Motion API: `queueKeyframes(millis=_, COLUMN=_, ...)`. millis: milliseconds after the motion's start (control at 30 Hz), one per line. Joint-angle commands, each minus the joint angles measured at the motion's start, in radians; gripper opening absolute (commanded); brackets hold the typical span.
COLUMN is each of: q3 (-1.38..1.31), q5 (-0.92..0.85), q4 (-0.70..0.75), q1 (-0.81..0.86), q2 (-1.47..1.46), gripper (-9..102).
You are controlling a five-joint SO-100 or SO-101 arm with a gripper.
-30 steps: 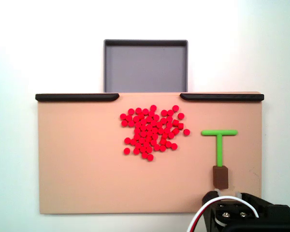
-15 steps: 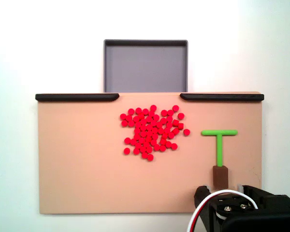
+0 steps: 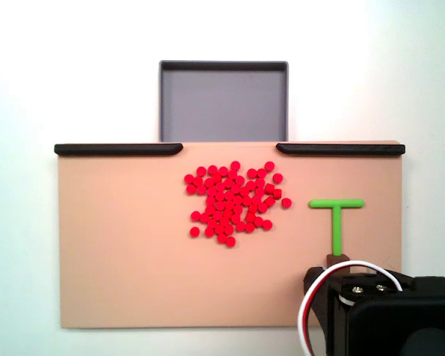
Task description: Grasp a green tool by the dark brown handle.
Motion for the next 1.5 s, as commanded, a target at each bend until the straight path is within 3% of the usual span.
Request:
queueKeyframes(millis=0, q3=-0.034, q5=0.021, q4=-0.002, q1=-0.012, q2=0.003, gripper=18)
queueKeyframes(millis=1467, q3=-0.018, q5=0.025, q4=0.0, q1=-0.028, q2=-0.038, gripper=10)
